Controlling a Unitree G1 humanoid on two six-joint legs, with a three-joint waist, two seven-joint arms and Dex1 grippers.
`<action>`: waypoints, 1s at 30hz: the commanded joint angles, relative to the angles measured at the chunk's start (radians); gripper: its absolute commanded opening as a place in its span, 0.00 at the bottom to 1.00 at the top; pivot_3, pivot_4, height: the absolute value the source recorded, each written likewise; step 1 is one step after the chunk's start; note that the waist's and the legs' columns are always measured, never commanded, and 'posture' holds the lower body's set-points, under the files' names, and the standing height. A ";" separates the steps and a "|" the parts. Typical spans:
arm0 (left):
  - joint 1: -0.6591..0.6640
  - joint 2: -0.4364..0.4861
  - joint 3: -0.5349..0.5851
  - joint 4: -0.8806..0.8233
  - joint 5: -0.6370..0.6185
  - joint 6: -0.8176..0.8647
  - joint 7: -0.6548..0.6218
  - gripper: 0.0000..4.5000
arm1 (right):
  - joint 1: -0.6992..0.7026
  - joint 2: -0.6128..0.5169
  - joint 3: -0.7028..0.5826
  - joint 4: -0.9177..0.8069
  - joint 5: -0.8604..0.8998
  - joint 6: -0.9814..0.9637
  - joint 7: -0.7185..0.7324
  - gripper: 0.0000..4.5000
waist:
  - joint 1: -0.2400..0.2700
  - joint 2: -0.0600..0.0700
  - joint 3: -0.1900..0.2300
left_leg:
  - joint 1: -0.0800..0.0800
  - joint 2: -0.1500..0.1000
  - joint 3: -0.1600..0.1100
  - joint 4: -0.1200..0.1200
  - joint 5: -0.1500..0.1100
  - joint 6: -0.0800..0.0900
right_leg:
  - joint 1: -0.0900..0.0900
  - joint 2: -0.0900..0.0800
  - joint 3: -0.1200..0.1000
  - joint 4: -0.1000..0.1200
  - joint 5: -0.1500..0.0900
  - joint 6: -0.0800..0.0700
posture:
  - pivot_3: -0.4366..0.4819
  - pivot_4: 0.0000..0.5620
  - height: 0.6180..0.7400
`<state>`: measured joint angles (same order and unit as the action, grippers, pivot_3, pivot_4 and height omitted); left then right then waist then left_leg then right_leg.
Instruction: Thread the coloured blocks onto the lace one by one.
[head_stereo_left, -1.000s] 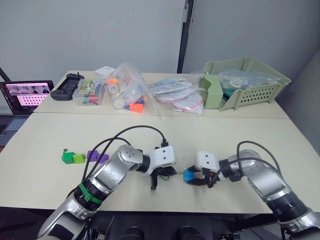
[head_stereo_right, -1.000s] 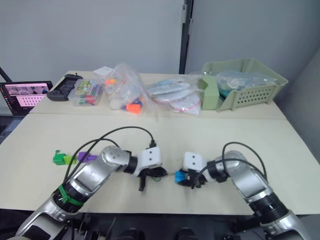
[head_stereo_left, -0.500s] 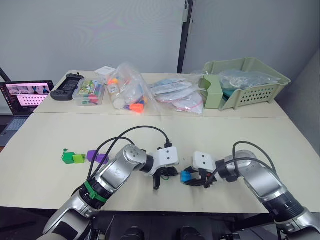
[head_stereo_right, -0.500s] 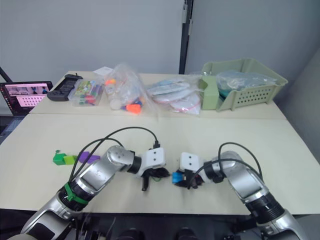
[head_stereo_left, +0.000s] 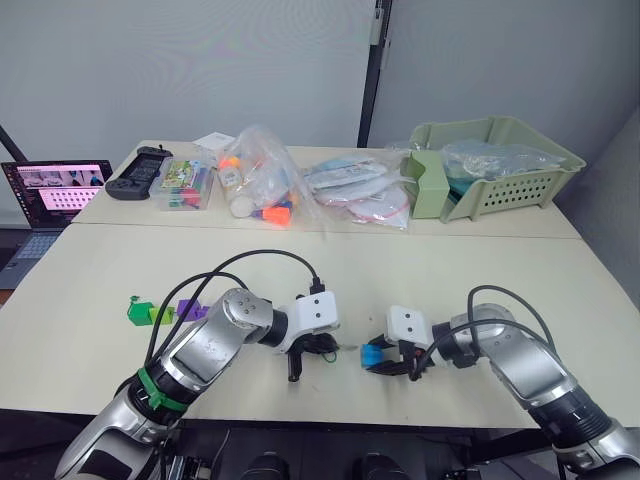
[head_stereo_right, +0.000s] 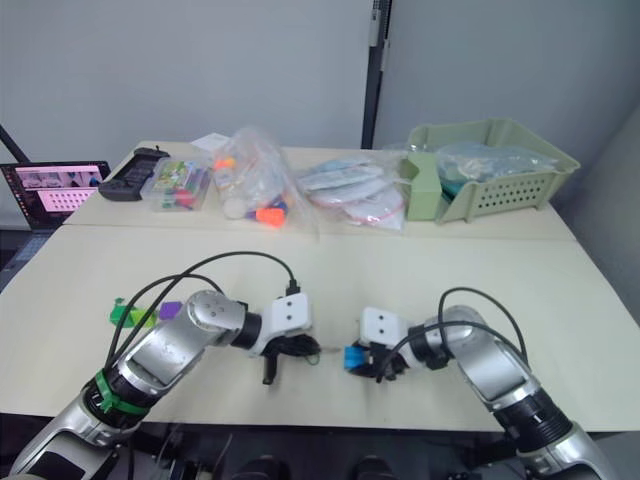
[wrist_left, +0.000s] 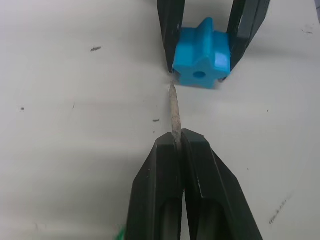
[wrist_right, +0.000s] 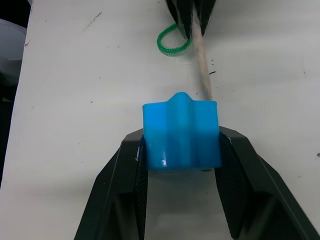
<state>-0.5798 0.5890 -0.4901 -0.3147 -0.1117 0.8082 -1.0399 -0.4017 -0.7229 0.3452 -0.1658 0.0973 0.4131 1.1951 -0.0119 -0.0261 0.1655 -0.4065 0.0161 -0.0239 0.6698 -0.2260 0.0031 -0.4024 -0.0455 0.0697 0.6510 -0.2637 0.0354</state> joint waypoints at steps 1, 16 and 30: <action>-0.001 0.006 0.019 -0.051 -0.021 0.018 0.011 0.00 | 0.000 -0.016 -0.009 0.005 -0.012 0.001 -0.011 0.30 | 0.000 0.000 0.000 | 0.000 0.000 0.000 0.000 0.000 0.000 | 0.000 0.000 0.000 0.000 0.000 0.000 | 0.48 0.27 1.00; -0.026 0.005 -0.013 -0.051 -0.047 0.016 -0.006 0.00 | -0.022 0.003 0.001 0.012 -0.019 0.028 -0.034 0.30 | -0.001 0.000 0.000 | 0.000 0.000 0.000 0.000 0.000 0.000 | 0.000 0.000 0.000 0.000 0.000 0.000 | 0.48 0.27 1.00; -0.041 -0.007 -0.017 -0.037 -0.044 0.004 0.009 0.00 | 0.006 -0.028 0.019 -0.041 -0.018 0.048 -0.012 0.30 | -0.001 0.000 0.000 | 0.000 0.000 0.000 0.000 0.000 0.000 | 0.000 0.000 0.000 0.000 0.000 0.000 | 0.48 0.27 1.00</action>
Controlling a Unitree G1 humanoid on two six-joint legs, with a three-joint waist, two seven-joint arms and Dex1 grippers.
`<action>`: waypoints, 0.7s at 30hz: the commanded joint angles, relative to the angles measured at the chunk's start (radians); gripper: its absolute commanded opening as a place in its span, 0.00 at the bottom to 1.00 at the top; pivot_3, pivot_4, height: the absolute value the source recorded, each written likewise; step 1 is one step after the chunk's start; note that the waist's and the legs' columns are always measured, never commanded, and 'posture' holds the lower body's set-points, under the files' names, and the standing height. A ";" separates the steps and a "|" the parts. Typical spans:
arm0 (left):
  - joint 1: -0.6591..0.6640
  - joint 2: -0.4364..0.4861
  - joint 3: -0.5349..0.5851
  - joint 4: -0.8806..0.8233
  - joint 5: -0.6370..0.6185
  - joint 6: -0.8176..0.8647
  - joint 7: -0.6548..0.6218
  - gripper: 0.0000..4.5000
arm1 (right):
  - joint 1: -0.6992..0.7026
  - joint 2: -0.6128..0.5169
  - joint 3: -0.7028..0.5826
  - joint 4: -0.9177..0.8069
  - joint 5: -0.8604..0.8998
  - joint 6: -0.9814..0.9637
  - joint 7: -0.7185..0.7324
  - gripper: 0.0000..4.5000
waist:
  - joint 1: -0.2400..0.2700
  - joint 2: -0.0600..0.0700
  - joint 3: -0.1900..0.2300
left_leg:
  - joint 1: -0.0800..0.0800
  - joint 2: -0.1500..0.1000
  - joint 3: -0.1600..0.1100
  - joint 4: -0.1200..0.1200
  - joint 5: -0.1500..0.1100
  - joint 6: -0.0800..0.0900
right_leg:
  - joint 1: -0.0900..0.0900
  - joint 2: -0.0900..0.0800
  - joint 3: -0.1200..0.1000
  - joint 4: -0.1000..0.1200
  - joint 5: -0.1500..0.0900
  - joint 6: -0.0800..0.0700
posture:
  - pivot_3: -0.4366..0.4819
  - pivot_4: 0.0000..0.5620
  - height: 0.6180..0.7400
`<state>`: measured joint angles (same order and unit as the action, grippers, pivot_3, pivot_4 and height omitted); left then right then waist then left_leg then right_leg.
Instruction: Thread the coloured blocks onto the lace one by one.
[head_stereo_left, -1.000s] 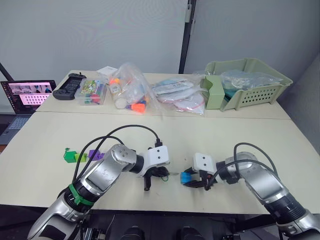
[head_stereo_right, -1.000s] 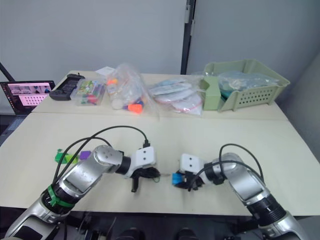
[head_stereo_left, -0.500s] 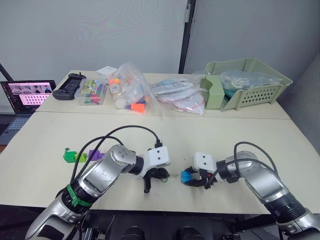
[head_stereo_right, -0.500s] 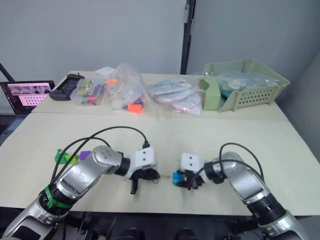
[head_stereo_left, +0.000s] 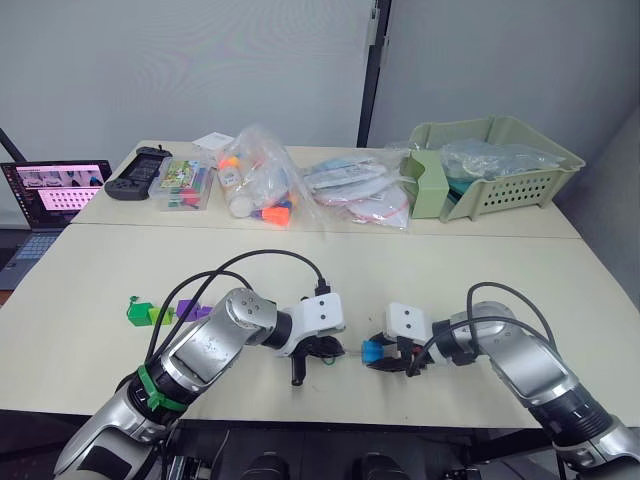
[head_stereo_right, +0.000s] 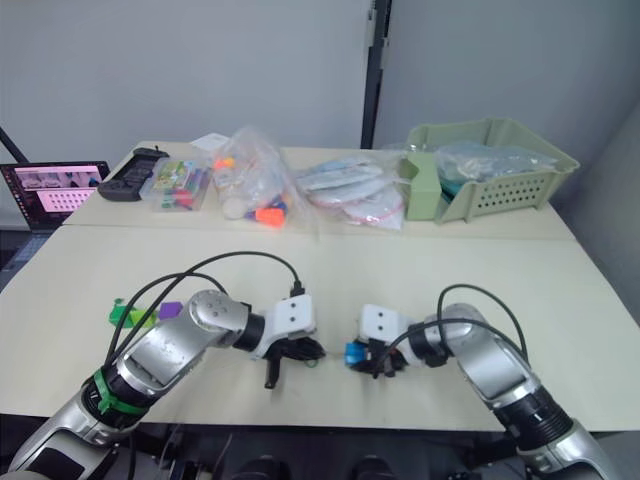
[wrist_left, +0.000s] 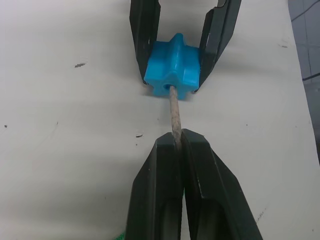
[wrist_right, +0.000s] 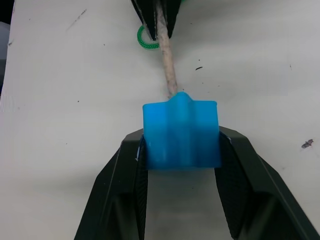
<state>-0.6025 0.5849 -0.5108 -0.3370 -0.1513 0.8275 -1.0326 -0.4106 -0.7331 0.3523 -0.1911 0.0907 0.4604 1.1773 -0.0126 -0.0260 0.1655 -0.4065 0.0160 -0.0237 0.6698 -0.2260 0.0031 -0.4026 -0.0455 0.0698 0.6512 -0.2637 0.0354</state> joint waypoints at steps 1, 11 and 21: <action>-0.019 -0.002 0.004 -0.014 -0.004 -0.015 0.002 0.00 | 0.015 -0.019 0.012 -0.014 -0.011 0.001 0.005 0.30 | 0.000 0.000 0.000 | 0.000 0.000 0.000 0.000 0.000 0.000 | 0.000 0.000 0.000 0.000 0.000 0.000 | 0.48 0.27 1.00; -0.021 -0.006 0.000 -0.011 -0.006 -0.018 0.000 0.00 | 0.007 -0.008 0.022 -0.025 -0.009 0.015 0.003 0.30 | 0.000 0.000 0.000 | 0.000 0.000 0.000 0.000 0.000 0.000 | 0.000 0.000 0.000 0.000 0.000 0.000 | 0.48 0.27 1.00; -0.045 -0.054 -0.030 0.027 0.000 -0.045 0.002 0.00 | 0.007 -0.002 0.030 -0.053 -0.004 0.040 -0.002 0.30 | -0.001 0.000 0.000 | 0.000 0.000 0.000 0.000 0.000 0.000 | 0.000 0.000 0.000 0.000 0.000 0.000 | 0.48 0.27 1.00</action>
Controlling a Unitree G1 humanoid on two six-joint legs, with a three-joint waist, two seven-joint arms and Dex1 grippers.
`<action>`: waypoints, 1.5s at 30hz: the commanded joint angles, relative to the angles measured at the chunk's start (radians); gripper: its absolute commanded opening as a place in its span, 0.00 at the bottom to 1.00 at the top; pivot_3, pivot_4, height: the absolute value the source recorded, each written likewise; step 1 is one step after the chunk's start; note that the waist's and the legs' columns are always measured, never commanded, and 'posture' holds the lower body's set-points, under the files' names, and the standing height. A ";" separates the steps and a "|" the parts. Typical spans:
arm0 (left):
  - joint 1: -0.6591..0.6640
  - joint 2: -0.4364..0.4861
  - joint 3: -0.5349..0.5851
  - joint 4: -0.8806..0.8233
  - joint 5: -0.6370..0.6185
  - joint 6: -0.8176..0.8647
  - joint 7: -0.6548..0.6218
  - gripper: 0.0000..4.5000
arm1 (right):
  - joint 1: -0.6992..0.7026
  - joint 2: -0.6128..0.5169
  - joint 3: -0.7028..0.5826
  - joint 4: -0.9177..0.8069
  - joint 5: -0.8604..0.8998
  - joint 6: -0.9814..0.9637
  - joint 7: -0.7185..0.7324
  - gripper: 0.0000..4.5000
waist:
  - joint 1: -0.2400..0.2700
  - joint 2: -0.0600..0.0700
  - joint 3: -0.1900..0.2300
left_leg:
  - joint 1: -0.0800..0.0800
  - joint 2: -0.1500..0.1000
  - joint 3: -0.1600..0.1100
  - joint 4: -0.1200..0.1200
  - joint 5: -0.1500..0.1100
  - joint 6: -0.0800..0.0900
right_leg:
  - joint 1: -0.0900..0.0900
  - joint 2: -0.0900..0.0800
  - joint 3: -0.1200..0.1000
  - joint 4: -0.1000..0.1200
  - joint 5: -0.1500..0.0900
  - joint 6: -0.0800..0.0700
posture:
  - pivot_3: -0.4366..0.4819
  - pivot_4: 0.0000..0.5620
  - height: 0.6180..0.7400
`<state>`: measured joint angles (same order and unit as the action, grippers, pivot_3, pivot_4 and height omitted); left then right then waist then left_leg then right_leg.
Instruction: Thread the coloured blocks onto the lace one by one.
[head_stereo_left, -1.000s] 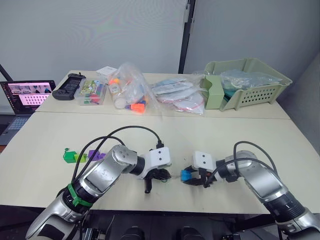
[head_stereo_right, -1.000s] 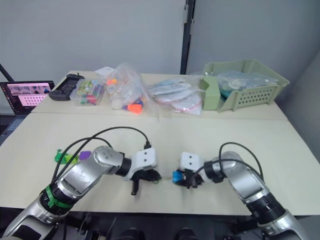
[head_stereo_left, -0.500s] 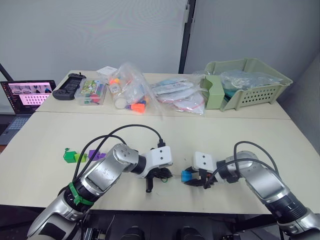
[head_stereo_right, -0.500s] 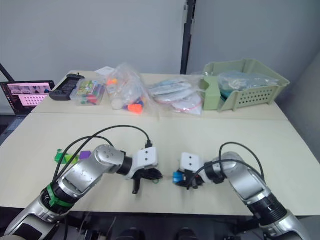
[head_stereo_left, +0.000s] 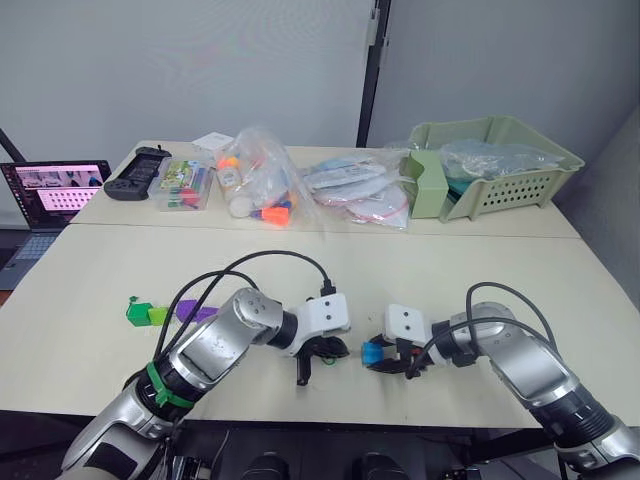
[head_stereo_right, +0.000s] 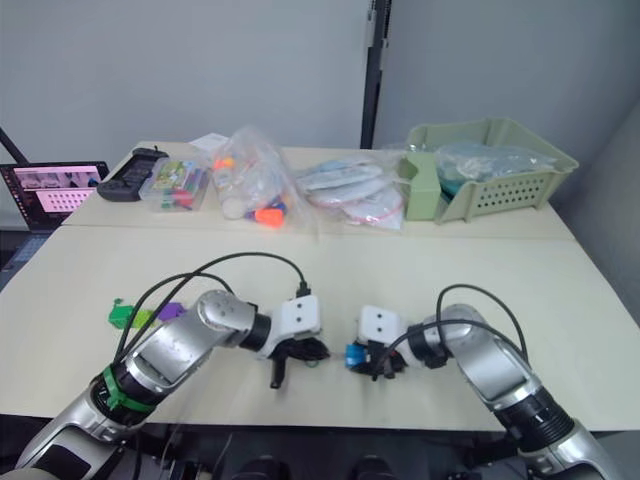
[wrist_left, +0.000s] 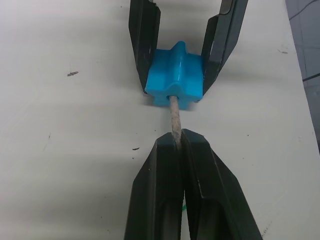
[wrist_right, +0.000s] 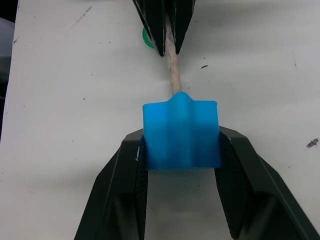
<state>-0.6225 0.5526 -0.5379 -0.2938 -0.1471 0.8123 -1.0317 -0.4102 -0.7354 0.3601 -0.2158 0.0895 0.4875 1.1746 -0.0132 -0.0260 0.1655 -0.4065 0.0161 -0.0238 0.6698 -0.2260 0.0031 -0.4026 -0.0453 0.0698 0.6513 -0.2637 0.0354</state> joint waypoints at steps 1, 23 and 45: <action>-0.031 -0.036 -0.011 -0.003 -0.001 -0.037 0.004 0.00 | 0.008 0.002 0.022 -0.033 -0.002 0.018 -0.001 0.30 | 0.000 0.000 0.000 | 0.000 0.000 0.000 0.000 0.000 0.000 | 0.000 0.000 0.000 0.000 0.000 0.000 | 0.48 0.27 1.00; -0.006 -0.144 -0.017 0.109 0.042 -0.164 -0.004 0.00 | 0.052 -0.008 0.017 -0.049 0.015 -0.003 0.024 0.30 | 0.013 0.000 0.000 | 0.007 -0.001 -0.001 0.003 0.000 0.000 | 0.012 -0.001 -0.001 -0.004 0.000 0.001 | 0.48 0.27 1.00; 0.026 -0.079 0.056 0.048 0.019 -0.138 -0.003 0.00 | 0.022 -0.020 0.029 0.050 -0.035 -0.052 0.056 0.30 | 0.000 0.000 0.000 | 0.008 0.000 -0.001 0.001 0.000 0.000 | 0.011 -0.001 -0.001 -0.004 0.000 0.001 | 0.48 0.27 1.00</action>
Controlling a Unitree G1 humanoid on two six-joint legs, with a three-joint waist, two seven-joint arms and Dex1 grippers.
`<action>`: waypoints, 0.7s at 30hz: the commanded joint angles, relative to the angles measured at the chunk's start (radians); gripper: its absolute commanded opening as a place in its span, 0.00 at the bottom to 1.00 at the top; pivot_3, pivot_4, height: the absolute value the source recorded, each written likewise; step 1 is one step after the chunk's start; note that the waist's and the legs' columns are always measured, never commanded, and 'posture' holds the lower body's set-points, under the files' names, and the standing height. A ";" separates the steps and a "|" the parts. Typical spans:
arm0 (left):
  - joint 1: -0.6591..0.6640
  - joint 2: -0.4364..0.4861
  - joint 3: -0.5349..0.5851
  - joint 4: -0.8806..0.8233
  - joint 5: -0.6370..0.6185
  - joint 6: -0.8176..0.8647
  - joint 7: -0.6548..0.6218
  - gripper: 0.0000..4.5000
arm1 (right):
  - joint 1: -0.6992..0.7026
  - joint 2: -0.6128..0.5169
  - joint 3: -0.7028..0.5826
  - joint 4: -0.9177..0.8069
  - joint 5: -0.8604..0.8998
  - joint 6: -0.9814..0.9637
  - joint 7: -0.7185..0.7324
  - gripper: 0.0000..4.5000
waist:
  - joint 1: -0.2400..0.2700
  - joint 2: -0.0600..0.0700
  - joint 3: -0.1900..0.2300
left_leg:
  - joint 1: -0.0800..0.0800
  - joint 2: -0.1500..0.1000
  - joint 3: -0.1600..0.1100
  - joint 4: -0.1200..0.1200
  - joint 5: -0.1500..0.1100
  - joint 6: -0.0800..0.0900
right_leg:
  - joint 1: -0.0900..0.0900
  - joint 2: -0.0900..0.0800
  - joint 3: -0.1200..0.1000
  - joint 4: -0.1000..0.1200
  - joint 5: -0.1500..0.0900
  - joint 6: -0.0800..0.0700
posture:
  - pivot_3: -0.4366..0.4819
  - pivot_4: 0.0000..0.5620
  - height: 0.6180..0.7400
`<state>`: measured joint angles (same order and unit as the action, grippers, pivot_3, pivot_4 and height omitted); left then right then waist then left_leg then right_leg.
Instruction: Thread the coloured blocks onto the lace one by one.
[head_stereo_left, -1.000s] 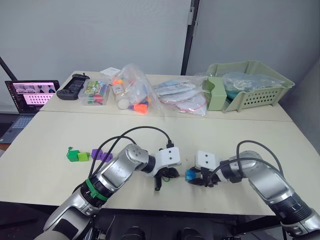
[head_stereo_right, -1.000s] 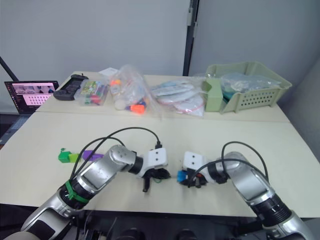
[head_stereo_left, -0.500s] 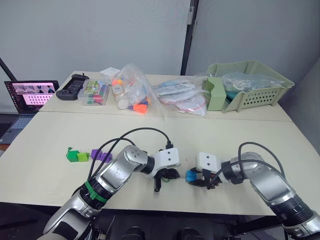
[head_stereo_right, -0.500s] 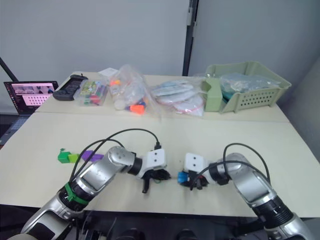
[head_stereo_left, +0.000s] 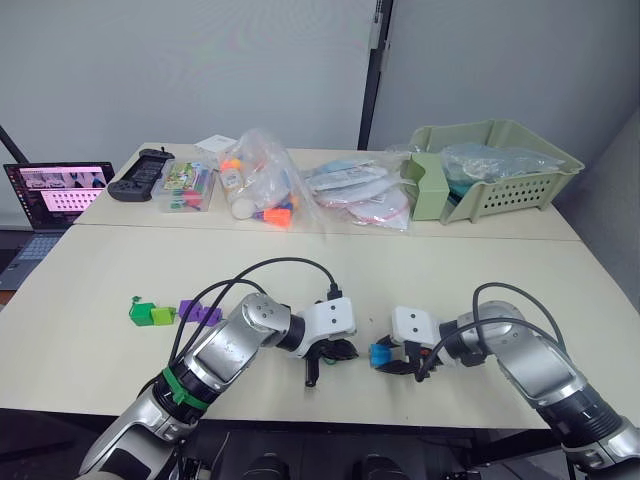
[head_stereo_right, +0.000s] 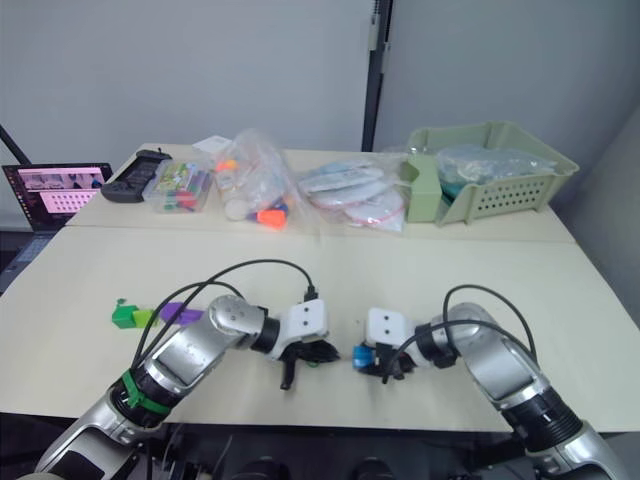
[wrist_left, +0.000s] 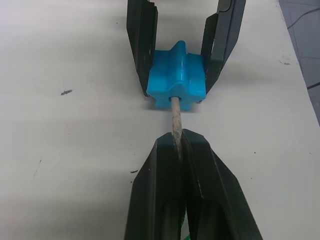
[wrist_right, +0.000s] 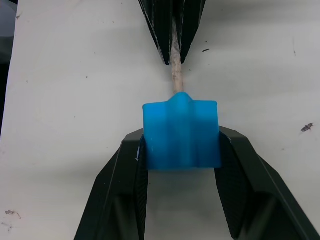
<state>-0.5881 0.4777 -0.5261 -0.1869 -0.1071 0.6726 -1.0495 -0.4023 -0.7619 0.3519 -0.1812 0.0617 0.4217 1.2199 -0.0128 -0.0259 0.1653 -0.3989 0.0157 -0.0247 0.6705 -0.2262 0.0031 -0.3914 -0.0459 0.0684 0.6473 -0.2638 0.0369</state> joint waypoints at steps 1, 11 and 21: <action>-0.005 -0.006 0.043 -0.067 -0.022 0.006 0.021 0.00 | 0.014 0.010 0.035 0.013 -0.004 0.023 0.007 0.30 | 0.000 0.000 0.000 | 0.000 0.000 0.000 0.000 0.000 0.000 | 0.000 0.000 0.000 0.000 0.000 0.000 | 0.48 0.27 1.00; 0.006 -0.075 0.011 -0.060 -0.038 0.003 0.063 0.00 | 0.025 0.033 0.051 -0.081 0.020 0.102 0.012 0.30 | 0.001 0.000 0.000 | 0.000 0.000 0.000 0.000 0.000 0.000 | 0.000 0.000 0.000 0.000 0.000 0.000 | 0.48 0.27 1.00; 0.005 -0.125 -0.003 -0.014 -0.037 -0.049 0.047 0.00 | 0.012 0.050 0.055 -0.102 0.020 0.125 0.010 0.30 | 0.011 0.000 0.000 | 0.001 -0.001 0.000 0.000 0.000 0.000 | 0.002 -0.001 0.000 -0.001 0.000 0.000 | 0.48 0.27 1.00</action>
<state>-0.5603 0.4220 -0.5157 -0.1698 -0.1179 0.6772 -1.0082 -0.3984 -0.7529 0.3415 -0.2397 0.0584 0.5603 1.2168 -0.0023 -0.0259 0.1652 -0.3982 0.0148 -0.0247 0.6704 -0.2262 0.0030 -0.3899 -0.0467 0.0684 0.6464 -0.2639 0.0370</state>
